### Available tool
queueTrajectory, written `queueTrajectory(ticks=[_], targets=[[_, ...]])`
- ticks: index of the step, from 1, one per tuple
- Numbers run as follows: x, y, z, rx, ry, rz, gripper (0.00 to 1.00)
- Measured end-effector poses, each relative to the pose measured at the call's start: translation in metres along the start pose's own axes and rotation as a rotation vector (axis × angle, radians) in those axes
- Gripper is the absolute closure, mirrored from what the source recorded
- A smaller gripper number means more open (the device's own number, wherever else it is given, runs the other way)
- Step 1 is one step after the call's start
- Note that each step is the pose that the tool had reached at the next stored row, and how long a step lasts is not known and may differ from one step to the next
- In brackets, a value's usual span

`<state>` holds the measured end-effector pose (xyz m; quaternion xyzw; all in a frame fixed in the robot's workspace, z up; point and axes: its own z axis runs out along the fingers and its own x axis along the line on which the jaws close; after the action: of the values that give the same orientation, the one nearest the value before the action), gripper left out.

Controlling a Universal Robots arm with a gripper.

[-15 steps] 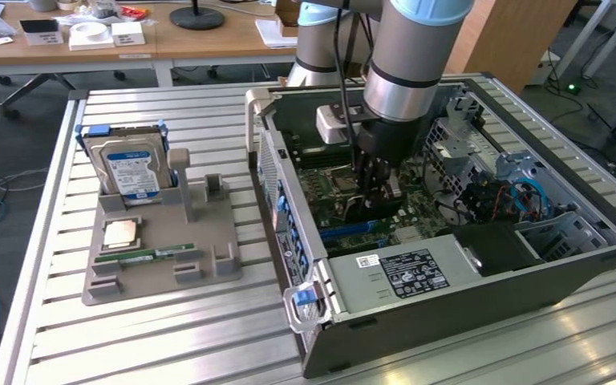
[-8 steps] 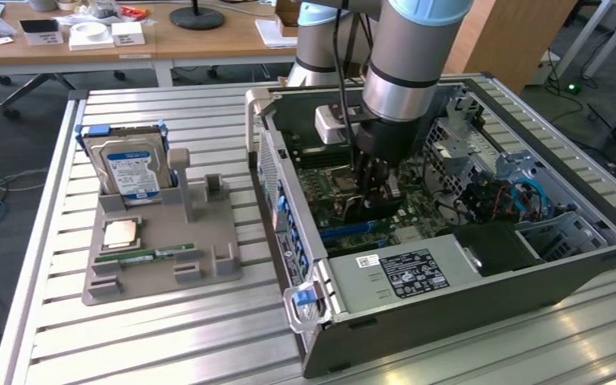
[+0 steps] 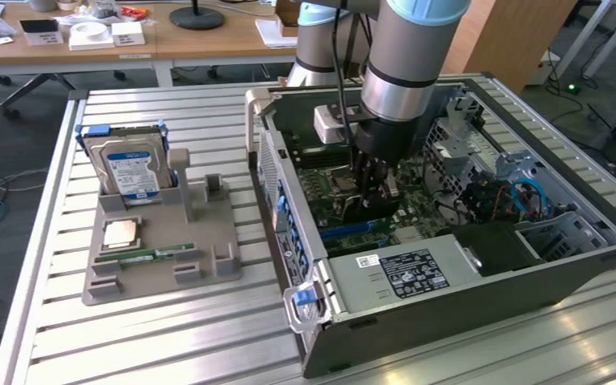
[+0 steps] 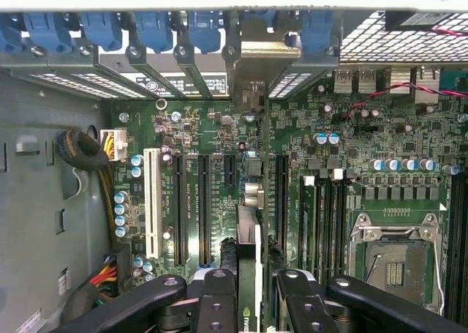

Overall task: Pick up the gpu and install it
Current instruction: 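Insert the gpu into the slot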

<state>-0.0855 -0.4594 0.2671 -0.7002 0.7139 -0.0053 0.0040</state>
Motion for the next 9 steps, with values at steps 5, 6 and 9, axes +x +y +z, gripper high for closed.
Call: queueTrajectory(ticks=[5, 6, 9], targets=[[-0.0001, 0.0007, 0.0008, 0.0038, -0.0001, -0.004, 0.74], [0.0, 0.0009, 0.001, 0.0049, 0.0, -0.005, 0.74], [0.0, 0.0016, 0.0018, 0.0094, -0.0002, -0.009, 0.74]])
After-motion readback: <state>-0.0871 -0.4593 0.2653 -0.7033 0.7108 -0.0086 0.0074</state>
